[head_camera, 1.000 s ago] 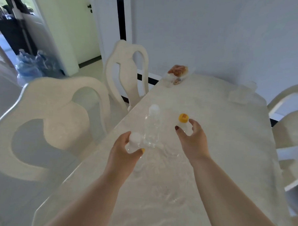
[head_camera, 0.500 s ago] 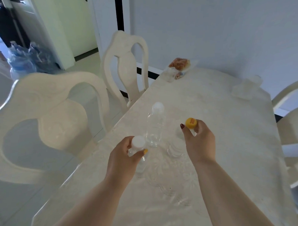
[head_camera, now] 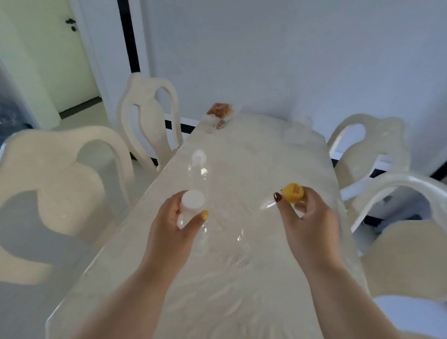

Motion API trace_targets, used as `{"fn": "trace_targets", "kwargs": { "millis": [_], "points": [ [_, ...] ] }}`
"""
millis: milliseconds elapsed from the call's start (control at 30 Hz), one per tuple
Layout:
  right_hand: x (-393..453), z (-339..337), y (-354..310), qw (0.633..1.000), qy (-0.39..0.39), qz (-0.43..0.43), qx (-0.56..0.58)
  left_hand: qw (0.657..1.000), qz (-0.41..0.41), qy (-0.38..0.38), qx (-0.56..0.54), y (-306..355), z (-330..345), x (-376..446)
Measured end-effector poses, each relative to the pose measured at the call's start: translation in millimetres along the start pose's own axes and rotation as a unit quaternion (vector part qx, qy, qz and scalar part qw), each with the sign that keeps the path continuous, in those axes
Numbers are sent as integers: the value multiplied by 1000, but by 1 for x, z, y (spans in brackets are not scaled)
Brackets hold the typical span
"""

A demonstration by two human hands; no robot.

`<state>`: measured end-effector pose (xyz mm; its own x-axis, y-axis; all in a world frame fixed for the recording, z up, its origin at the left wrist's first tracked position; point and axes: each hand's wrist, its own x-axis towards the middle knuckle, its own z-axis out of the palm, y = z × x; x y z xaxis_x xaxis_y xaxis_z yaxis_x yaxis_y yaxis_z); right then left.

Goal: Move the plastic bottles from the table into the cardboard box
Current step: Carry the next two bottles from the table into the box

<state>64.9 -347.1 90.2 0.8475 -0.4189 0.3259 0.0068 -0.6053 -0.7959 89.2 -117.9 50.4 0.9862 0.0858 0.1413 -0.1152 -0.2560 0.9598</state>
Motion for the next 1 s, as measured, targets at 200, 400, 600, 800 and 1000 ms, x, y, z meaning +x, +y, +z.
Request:
{"fn": "trace_targets", "kwargs": {
  "millis": [200,400,600,800,1000],
  "points": [
    [-105,-102,-30,994,112,-4,-14,993,67,-85,-46,49,-3,-93],
    [-215,-211,-31,981,164,53,-85,962,127,-232,-68,97,14,-190],
    [-301,-332,-9,958,241,128,-85,922,152,-346,-87,150,81,-276],
    [-350,-464,43,924,321,152,-141,886,164,-419,-116,204,192,-357],
    [-349,-599,114,909,354,129,-179,881,159,-416,-158,253,318,-425]
  ]
}}
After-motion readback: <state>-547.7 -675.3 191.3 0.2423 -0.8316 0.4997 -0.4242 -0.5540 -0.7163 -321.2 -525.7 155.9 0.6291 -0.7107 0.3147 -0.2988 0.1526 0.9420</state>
